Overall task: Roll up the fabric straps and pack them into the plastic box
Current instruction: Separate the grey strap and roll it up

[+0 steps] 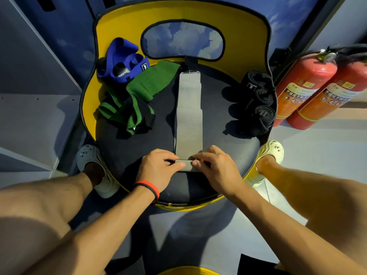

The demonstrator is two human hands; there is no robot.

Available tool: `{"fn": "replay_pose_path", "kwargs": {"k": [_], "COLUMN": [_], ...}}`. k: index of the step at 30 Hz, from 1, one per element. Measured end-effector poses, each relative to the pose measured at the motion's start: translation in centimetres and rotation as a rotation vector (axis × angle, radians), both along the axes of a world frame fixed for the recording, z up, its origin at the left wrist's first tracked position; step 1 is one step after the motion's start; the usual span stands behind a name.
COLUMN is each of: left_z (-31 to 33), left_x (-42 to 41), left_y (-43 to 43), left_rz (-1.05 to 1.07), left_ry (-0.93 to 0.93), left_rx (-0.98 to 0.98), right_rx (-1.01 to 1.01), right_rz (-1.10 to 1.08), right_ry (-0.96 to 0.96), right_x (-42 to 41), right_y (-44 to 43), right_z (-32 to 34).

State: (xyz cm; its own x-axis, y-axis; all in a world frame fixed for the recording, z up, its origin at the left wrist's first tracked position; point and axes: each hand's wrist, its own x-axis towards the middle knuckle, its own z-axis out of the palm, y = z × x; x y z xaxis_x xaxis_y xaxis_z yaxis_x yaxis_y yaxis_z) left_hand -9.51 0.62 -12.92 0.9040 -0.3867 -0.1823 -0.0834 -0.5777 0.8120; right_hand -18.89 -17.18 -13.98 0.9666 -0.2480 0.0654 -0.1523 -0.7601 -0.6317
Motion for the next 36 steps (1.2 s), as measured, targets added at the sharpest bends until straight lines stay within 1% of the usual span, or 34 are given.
{"fn": "replay_pose_path", "kwargs": {"k": [3,5,8,11,14,20,23,25,27,29,31,33,36], "left_z": [0.3,0.4,0.1,-0.2,-0.4,-0.3,-0.6,-0.8,-0.8,-0.9,-0.9,-1.0,-1.4], "left_x": [0.4,0.7,1.0,0.5,0.1,-0.2,-0.1,-0.1,-0.2,-0.3,-0.5,-0.5,-0.2], "left_y": [-0.4,-0.6,-0.9,-1.3,-1.5,-1.4,-1.5,-1.5,-1.6,-1.7,-1.6,-1.5,-1.5], "left_rz": [0.029,0.040,0.091,0.085,0.086,0.145,0.124,0.098,0.062,0.025,0.004,0.010,0.014], "left_ry": [-0.019,-0.012,0.017,-0.043,-0.085,-0.011,-0.037,-0.088,-0.127,-0.197,-0.292,-0.340,-0.362], "left_rx": [0.066,0.080,0.033,0.013,-0.015,-0.089,-0.084,-0.052,0.009,0.116,0.253,0.309,0.297], "right_rx": [0.074,0.048,-0.004,0.010,-0.050,-0.154,-0.247,-0.290,-0.273,-0.216,-0.162,-0.134,-0.217], "right_rz": [-0.145,-0.201,-0.245,-0.216,-0.190,-0.172,-0.133,-0.115,-0.123,-0.145,-0.123,-0.028,0.122], "right_ry": [0.005,0.000,-0.038,-0.035,-0.021,0.018,0.011,0.004,-0.005,-0.018,-0.042,-0.057,-0.032], "right_x": [0.4,0.7,1.1,1.4,1.5,1.9,1.9,1.7,1.7,1.7,1.5,1.1,0.2], "right_y": [0.1,0.5,1.0,0.9,0.9,0.7,0.8,0.9,0.8,0.9,0.9,0.6,-0.2], "right_z": [0.0,0.0,-0.3,-0.3,0.0,0.3,0.4,0.3,0.2,0.0,-0.1,0.0,0.2]}}
